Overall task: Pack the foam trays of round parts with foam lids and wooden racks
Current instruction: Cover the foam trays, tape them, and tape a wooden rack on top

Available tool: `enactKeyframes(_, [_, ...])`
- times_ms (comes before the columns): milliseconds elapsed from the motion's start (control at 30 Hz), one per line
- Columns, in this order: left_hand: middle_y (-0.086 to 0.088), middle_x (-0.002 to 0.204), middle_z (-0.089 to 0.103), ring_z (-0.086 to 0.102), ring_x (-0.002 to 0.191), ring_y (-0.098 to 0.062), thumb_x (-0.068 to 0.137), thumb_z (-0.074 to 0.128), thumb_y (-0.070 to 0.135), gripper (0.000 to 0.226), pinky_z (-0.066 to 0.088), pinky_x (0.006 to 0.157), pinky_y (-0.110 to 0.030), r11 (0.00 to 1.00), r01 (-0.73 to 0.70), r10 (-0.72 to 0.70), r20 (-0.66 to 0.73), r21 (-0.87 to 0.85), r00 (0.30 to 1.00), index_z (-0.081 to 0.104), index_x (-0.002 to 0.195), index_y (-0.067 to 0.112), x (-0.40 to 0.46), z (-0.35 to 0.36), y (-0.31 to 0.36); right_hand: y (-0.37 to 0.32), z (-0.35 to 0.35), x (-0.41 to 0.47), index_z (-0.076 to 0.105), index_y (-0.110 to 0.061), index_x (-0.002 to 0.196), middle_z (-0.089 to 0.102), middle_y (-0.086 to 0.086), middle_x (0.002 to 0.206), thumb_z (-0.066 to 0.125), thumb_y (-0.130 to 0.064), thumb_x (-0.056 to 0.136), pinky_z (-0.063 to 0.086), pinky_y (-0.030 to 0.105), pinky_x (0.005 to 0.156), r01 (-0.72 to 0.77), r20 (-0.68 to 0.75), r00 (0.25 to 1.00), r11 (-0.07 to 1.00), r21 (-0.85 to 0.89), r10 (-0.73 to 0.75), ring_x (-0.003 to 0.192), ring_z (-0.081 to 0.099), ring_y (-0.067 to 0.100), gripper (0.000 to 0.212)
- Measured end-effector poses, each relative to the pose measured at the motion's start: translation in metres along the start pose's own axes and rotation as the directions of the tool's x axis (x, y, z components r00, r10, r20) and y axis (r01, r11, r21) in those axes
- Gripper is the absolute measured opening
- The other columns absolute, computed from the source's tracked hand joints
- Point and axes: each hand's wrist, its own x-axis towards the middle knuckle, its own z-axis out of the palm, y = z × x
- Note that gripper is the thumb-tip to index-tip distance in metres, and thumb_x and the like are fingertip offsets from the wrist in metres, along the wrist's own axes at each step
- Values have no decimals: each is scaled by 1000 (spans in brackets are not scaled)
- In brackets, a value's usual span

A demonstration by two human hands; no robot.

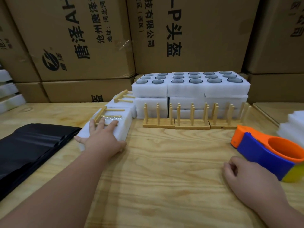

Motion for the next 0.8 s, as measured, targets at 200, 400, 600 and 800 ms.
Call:
enactKeyframes(200, [12,169,-7,-24,153,-22,70,56,65,96,7,103,-86,1000,-8,8,-4,15,1000,8,153,57,3,1,0,-3,-4,0,57,-34,71,61,-15,57,46,-56,96,34,17,41,-4,18,1000,999,-40,5,54,56,-1,35])
enactKeyframes(400, [12,169,-6,-25,153,-21,71,53,64,93,7,106,-84,997,-75,75,-28,12,997,10,153,55,-4,6,-6,-3,-2,2,57,-35,71,61,-15,56,47,-57,96,37,16,42,-16,37,999,999,-29,17,54,58,0,34])
enactKeyframes(600, [10,170,-5,-24,153,-22,70,54,65,94,6,106,-84,997,-75,75,-34,0,997,11,153,56,2,8,-4,-3,0,2,57,-35,69,61,-15,53,48,-56,95,39,18,42,-14,23,1000,999,-37,15,53,58,0,34])
enactKeyframes(800, [3,170,-11,-20,154,-26,78,54,59,88,4,111,-79,995,-90,81,-174,-43,981,12,155,52,-12,19,0,-2,-1,2,60,-34,71,63,-13,56,49,-55,96,49,22,48,-25,50,998,1000,-5,25,56,61,2,34])
